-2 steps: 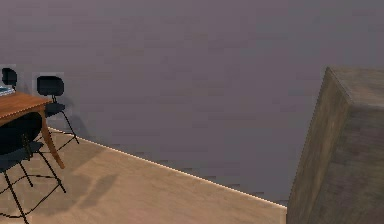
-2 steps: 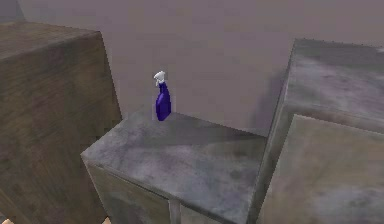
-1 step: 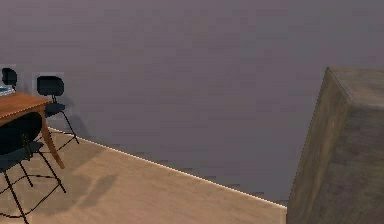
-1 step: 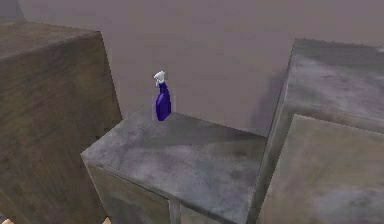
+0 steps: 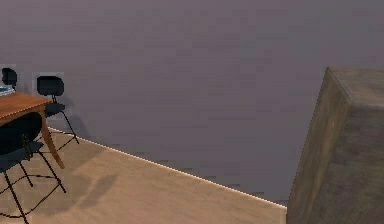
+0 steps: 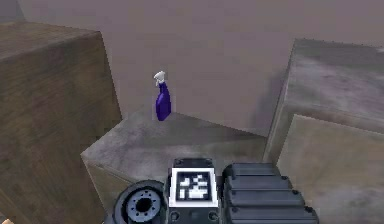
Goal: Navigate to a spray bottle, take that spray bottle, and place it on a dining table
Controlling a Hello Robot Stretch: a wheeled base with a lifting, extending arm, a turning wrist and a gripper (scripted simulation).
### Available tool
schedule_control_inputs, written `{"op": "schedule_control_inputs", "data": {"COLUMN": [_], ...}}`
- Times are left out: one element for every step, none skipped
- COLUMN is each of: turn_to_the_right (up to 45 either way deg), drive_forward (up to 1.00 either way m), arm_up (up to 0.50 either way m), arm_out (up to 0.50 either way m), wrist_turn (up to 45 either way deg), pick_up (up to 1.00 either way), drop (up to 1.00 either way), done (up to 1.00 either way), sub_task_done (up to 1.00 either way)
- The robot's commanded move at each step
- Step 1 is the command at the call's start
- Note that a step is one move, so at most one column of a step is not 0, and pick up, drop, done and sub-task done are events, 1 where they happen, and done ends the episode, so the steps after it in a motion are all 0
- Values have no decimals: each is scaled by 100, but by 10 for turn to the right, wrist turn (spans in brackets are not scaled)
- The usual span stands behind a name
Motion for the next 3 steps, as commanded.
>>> {"op": "schedule_control_inputs", "data": {"turn_to_the_right": [0,0,0], "drive_forward": [0,0,0], "arm_up": [0,0,0], "arm_out": [50,0,0], "wrist_turn": [0,450,450], "pick_up": [0,0,0], "drop": [0,0,0], "done": [0,0,0], "sub_task_done": [0,0,0]}}
